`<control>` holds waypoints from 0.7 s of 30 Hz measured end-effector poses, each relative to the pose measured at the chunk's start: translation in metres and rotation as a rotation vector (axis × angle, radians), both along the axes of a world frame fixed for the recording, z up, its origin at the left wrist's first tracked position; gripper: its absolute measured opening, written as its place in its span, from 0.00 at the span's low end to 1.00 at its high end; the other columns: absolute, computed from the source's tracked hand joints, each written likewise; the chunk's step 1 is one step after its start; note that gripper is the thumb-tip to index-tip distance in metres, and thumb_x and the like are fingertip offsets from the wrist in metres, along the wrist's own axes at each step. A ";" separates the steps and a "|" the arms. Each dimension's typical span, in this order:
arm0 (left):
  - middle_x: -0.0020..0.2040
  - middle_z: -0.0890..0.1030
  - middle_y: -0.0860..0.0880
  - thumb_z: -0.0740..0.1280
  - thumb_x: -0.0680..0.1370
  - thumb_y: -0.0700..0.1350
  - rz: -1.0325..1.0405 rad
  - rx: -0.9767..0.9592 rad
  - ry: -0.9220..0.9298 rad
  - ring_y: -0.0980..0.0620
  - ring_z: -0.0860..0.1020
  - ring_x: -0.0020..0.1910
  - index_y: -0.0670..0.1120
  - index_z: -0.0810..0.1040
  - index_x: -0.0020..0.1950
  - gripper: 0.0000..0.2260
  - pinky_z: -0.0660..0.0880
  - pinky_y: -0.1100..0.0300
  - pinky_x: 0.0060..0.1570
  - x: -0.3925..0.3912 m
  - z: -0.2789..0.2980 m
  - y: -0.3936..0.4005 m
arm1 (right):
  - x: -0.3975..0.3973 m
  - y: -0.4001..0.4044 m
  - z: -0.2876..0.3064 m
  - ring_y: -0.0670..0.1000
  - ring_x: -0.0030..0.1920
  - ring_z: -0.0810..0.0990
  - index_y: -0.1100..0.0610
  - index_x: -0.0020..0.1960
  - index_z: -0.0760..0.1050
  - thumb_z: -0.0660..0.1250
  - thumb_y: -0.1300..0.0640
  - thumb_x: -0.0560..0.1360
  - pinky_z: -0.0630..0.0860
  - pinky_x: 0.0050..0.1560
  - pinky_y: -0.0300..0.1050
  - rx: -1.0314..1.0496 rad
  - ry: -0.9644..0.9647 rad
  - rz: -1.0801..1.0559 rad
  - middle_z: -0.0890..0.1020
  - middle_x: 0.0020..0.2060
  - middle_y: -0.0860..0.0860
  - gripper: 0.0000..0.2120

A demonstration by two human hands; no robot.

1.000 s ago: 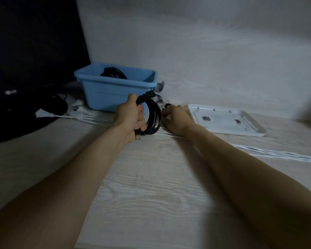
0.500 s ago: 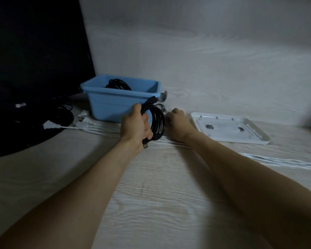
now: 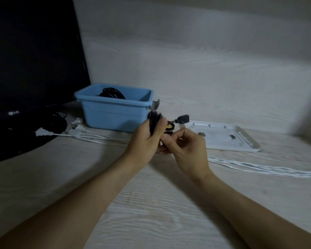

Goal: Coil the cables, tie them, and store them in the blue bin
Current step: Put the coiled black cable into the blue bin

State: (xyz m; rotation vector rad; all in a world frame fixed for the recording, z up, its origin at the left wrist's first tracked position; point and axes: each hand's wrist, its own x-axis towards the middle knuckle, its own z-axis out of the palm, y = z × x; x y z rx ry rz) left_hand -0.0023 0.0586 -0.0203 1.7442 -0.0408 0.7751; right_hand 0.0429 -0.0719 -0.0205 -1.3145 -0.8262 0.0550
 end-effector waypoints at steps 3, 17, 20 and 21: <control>0.29 0.75 0.58 0.63 0.78 0.60 0.031 0.084 -0.020 0.59 0.74 0.30 0.52 0.72 0.38 0.15 0.70 0.59 0.33 -0.002 -0.003 0.002 | 0.006 -0.006 -0.001 0.50 0.34 0.85 0.63 0.38 0.77 0.77 0.61 0.67 0.82 0.40 0.42 0.013 -0.024 -0.018 0.84 0.30 0.52 0.09; 0.21 0.63 0.52 0.54 0.83 0.57 0.197 -0.029 0.084 0.51 0.62 0.20 0.46 0.64 0.31 0.24 0.61 0.58 0.28 0.001 -0.010 -0.001 | 0.011 -0.003 -0.012 0.49 0.31 0.78 0.58 0.38 0.77 0.78 0.63 0.70 0.78 0.34 0.42 -0.152 0.025 -0.216 0.80 0.31 0.53 0.10; 0.24 0.64 0.51 0.55 0.81 0.57 0.075 0.035 0.062 0.53 0.63 0.23 0.44 0.65 0.37 0.20 0.63 0.58 0.25 -0.001 -0.007 -0.004 | 0.012 -0.004 -0.011 0.51 0.29 0.77 0.63 0.43 0.77 0.75 0.62 0.74 0.77 0.31 0.44 -0.125 0.141 -0.190 0.79 0.33 0.59 0.07; 0.26 0.67 0.50 0.55 0.80 0.58 0.076 0.114 0.064 0.53 0.66 0.24 0.43 0.65 0.40 0.19 0.65 0.57 0.27 -0.001 -0.006 -0.004 | 0.012 -0.004 -0.011 0.51 0.28 0.77 0.63 0.45 0.78 0.74 0.61 0.74 0.78 0.31 0.45 -0.123 0.159 -0.186 0.80 0.34 0.61 0.07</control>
